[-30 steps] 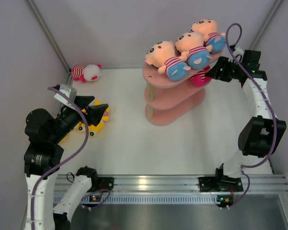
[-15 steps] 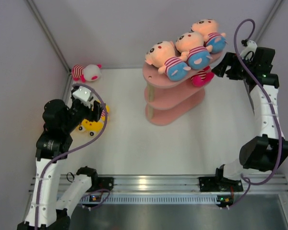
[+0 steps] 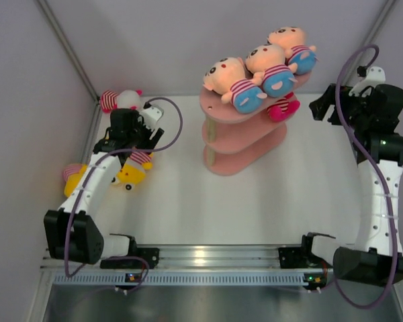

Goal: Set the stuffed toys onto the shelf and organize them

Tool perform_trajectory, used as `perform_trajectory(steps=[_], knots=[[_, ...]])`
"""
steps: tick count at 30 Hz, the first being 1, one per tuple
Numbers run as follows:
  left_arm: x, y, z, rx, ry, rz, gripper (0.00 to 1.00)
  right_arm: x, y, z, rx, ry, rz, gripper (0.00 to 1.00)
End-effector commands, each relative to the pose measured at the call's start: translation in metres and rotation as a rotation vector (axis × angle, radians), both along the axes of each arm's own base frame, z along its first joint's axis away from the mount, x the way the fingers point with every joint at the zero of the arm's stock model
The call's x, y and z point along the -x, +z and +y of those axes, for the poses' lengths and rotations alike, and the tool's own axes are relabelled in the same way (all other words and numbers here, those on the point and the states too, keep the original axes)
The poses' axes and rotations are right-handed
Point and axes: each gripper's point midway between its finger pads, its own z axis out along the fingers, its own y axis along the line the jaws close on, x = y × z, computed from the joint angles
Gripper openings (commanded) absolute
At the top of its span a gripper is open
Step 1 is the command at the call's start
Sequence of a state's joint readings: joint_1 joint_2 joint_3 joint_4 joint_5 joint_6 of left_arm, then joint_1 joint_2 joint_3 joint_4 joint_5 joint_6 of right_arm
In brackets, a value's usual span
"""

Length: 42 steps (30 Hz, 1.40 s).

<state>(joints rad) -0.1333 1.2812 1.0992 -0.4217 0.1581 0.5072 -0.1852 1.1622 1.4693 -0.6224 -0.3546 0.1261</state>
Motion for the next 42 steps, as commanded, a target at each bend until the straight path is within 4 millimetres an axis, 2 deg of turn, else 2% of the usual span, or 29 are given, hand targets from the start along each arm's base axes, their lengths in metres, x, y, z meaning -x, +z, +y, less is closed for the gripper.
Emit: perform_trajectory(steps=[1, 2, 4, 5, 6, 7, 8, 9, 10, 11, 13, 14, 16, 17, 18, 19, 20, 22, 23, 26, 28, 30, 32, 33, 36, 38, 39, 40, 42], knots=[[-0.068, 0.026, 0.018, -0.102, 0.088, -0.203, 0.81, 0.014, 0.026, -0.008, 0.068, -0.078, -0.124, 0.83], [-0.086, 0.011, 0.029, -0.15, 0.149, -0.182, 0.81, 0.023, 0.035, -0.006, 0.081, -0.084, -0.159, 0.84], [-0.111, 0.006, 0.034, -0.194, 0.165, -0.212, 0.81, 0.034, 0.041, -0.002, 0.1, -0.093, -0.202, 0.84], [-0.131, -0.009, 0.034, -0.219, 0.17, -0.192, 0.83, 0.036, 0.042, -0.002, 0.103, -0.098, -0.212, 0.83], [-0.141, -0.013, 0.042, -0.243, 0.216, -0.185, 0.84, 0.038, 0.042, 0.002, 0.106, -0.095, -0.219, 0.83], [-0.152, -0.019, 0.045, -0.259, 0.244, -0.174, 0.86, 0.042, 0.041, -0.003, 0.119, -0.138, -0.232, 0.82], [-0.175, -0.029, 0.047, -0.273, 0.275, -0.167, 0.87, 0.044, 0.039, -0.004, 0.131, -0.15, -0.233, 0.83], [-0.184, -0.033, 0.059, -0.314, 0.338, -0.164, 0.89, 0.045, 0.038, 0.002, 0.151, -0.137, -0.24, 0.82], [-0.194, -0.039, 0.063, -0.341, 0.356, -0.158, 0.91, 0.046, 0.032, -0.005, 0.168, -0.177, -0.232, 0.82], [-0.214, -0.049, 0.066, -0.378, 0.369, -0.161, 0.93, 0.05, 0.034, 0.003, 0.17, -0.157, -0.248, 0.82], [-0.231, -0.05, 0.077, -0.431, 0.436, -0.184, 0.96, 0.052, 0.031, 0.007, 0.188, -0.153, -0.25, 0.82], [-0.248, -0.059, 0.079, -0.461, 0.443, -0.189, 0.97, 0.052, 0.031, 0.007, 0.195, -0.155, -0.25, 0.82], [-0.262, -0.062, 0.087, -0.484, 0.477, -0.201, 0.98, 0.052, 0.031, 0.01, 0.206, -0.147, -0.253, 0.82], [-0.269, -0.08, 0.095, -0.496, 0.489, -0.181, 0.98, 0.052, 0.03, 0.011, 0.209, -0.144, -0.252, 0.82], [-0.28, -0.066, 0.099, -0.486, 0.509, -0.219, 0.98, 0.052, 0.03, 0.013, 0.21, -0.138, -0.251, 0.82], [-0.284, -0.069, 0.105, -0.492, 0.519, -0.219, 0.98, 0.051, 0.03, 0.014, 0.212, -0.136, -0.25, 0.82], [-0.288, -0.082, 0.109, -0.517, 0.503, -0.204, 0.98, 0.05, 0.028, 0.015, 0.211, -0.133, -0.246, 0.82], [-0.296, -0.083, 0.119, -0.539, 0.506, -0.225, 0.98, 0.048, 0.025, 0.017, 0.211, -0.128, -0.245, 0.82], [-0.298, -0.094, 0.125, -0.583, 0.482, -0.21, 0.98, 0.046, 0.023, 0.017, 0.212, -0.127, -0.24, 0.82], [-0.306, -0.101, 0.132, -0.669, 0.445, -0.237, 0.98, 0.041, 0.014, 0.019, 0.214, -0.119, -0.223, 0.82], [-0.311, -0.096, 0.135, -0.681, 0.449, -0.268, 0.95, 0.04, 0.009, 0.02, 0.219, -0.118, -0.203, 0.82], [-0.313, -0.094, 0.143, -0.7, 0.453, -0.285, 0.85, 0.04, 0.008, 0.021, 0.22, -0.114, -0.198, 0.82], [-0.317, -0.088, 0.149, -0.743, 0.452, -0.322, 0.8, 0.042, 0.007, 0.021, 0.222, -0.114, -0.198, 0.82], [-0.318, -0.086, 0.152, -0.758, 0.452, -0.333, 0.71, 0.043, 0.008, 0.022, 0.219, -0.111, -0.203, 0.82], [-0.323, -0.077, 0.166, -0.792, 0.47, -0.361, 0.6, 0.046, 0.012, 0.024, 0.216, -0.101, -0.216, 0.82], [-0.326, -0.073, 0.172, -0.793, 0.496, -0.371, 0.48, 0.048, 0.015, 0.025, 0.212, -0.097, -0.223, 0.82], [-0.322, -0.072, 0.195, -0.799, 0.532, -0.36, 0.42, 0.048, 0.015, 0.023, 0.253, -0.094, -0.227, 0.82], [-0.32, -0.072, 0.202, -0.799, 0.546, -0.358, 0.22, 0.049, 0.017, 0.021, 0.257, -0.099, -0.23, 0.82], [-0.315, -0.072, 0.216, -0.793, 0.574, -0.348, 0.0, 0.049, 0.016, 0.019, 0.263, -0.111, -0.221, 0.82]])
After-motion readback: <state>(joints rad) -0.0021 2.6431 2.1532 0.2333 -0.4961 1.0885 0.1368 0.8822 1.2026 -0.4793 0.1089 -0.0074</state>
